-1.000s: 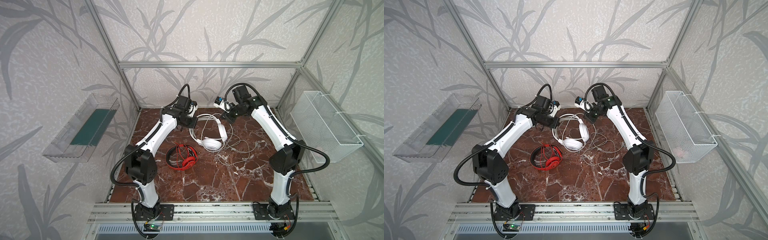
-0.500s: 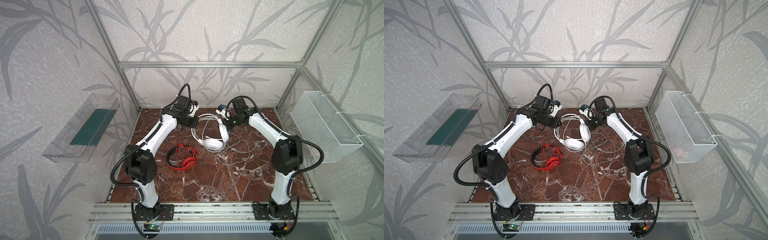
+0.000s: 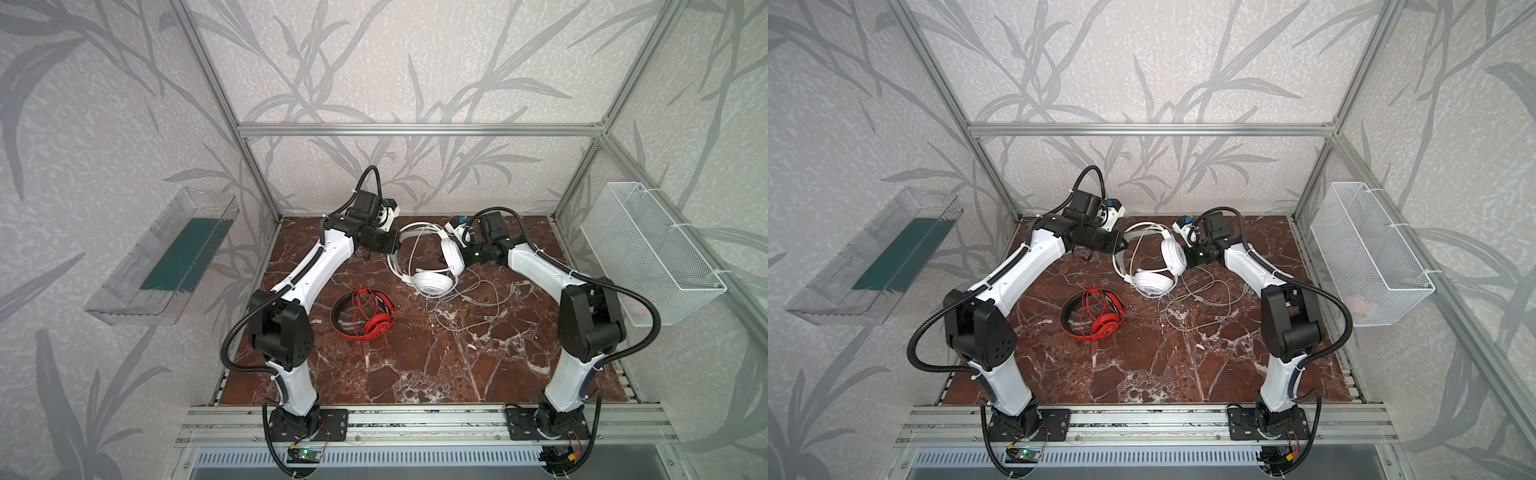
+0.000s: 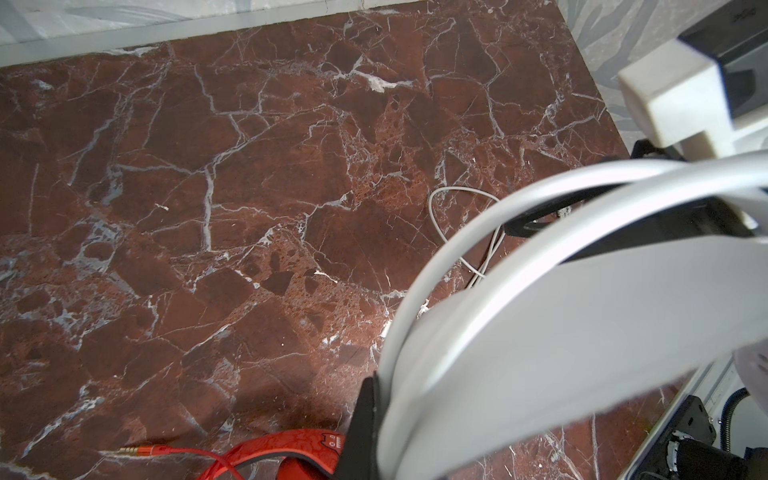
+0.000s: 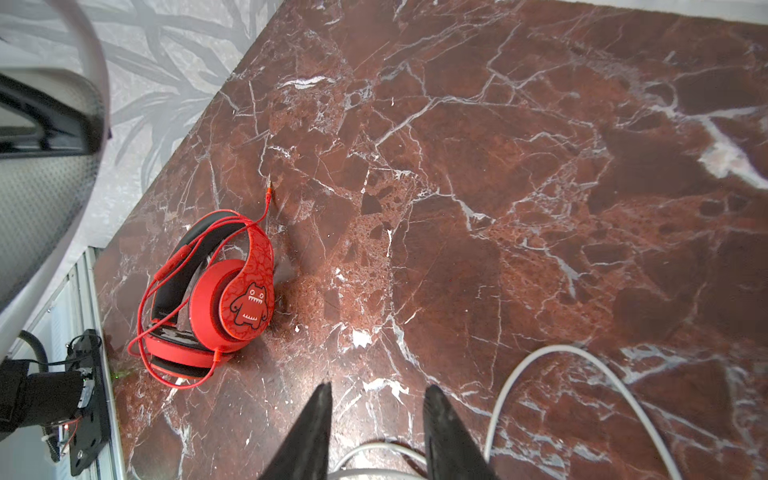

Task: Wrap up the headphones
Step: 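Release the cable and lower the right gripper back toward the table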

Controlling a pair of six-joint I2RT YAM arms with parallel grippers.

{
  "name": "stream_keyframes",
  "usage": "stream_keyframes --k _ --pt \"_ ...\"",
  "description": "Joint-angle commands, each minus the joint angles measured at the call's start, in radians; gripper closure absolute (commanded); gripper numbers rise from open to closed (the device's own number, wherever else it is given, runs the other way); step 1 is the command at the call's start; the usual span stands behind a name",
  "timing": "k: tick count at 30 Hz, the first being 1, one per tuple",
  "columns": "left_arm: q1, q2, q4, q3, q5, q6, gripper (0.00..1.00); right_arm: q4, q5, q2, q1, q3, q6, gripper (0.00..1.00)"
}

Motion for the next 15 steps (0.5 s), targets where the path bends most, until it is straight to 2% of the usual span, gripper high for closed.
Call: stream_keyframes --k 1,6,9,15 --pt "0.004 -0.059 0.037 -0.001 0.053 -0.027 1.00 0.140 -0.046 -0.056 -0.007 -0.049 0.100 0.59" --pt "0.006 -0.063 0.078 -0.014 0.070 -0.058 1.00 0.210 -0.076 -0.068 -0.019 -0.102 0.186 0.45" --pt "0.006 -0.060 0.111 -0.023 0.076 -0.081 1.00 0.228 -0.100 -0.075 -0.026 -0.128 0.221 0.42" --pt "0.009 -0.056 0.155 -0.019 0.082 -0.114 1.00 0.441 -0.100 -0.119 -0.026 -0.290 0.366 0.37"
